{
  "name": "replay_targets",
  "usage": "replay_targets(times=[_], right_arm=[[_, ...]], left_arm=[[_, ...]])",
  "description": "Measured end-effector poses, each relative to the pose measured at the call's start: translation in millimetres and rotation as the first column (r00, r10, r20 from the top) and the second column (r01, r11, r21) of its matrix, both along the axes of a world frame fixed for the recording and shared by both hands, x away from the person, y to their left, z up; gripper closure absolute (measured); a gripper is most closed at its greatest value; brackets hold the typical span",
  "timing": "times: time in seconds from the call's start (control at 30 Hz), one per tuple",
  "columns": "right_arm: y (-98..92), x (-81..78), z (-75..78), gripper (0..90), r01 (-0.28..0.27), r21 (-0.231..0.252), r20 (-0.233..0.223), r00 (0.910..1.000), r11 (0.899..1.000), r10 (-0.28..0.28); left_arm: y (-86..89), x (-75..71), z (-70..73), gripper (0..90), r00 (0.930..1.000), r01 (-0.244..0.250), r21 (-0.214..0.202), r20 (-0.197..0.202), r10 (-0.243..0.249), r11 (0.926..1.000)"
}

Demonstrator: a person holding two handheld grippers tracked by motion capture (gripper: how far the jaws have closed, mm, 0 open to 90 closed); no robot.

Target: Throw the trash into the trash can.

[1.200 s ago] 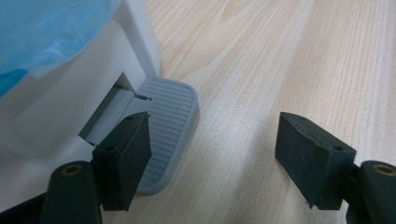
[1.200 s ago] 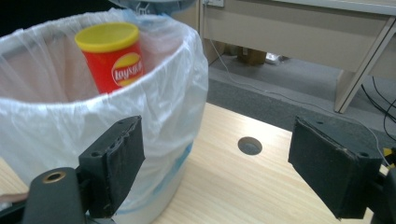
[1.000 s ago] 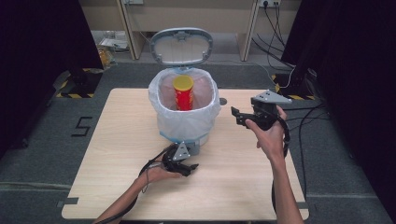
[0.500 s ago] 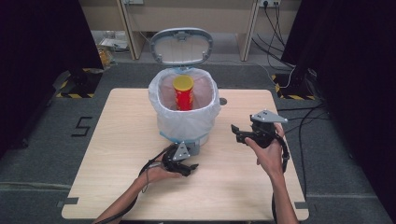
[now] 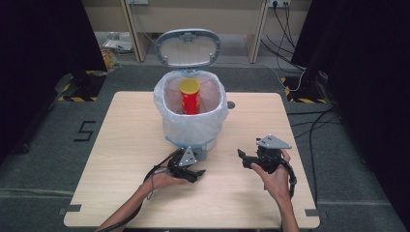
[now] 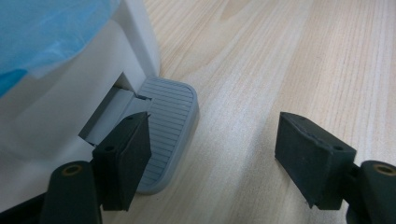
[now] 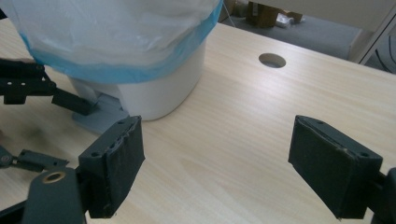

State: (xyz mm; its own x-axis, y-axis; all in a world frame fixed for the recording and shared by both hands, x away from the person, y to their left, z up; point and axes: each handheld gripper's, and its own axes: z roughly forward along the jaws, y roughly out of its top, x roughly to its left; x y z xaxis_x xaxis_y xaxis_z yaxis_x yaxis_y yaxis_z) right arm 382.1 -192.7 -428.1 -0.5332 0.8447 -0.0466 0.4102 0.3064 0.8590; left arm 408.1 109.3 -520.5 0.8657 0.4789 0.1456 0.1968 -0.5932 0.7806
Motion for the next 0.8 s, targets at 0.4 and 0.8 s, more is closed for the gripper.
replay_targets(times=[0.4,0.8], right_arm=[[-1.4,-9.4,-30.3,17.9,0.011,0.022,-0.037,0.9993,1.000,-0.010],[1.2,-17.0,-53.3,17.5,0.007,-0.008,-0.078,0.9969,1.000,-0.007]], left_arm=[[0.0,0.0,0.1,26.1,1.0000,0.001,0.004,0.002,-0.001,1.0000],[0.0,0.0,0.1,26.1,1.0000,0.001,0.004,0.001,-0.001,1.0000]])
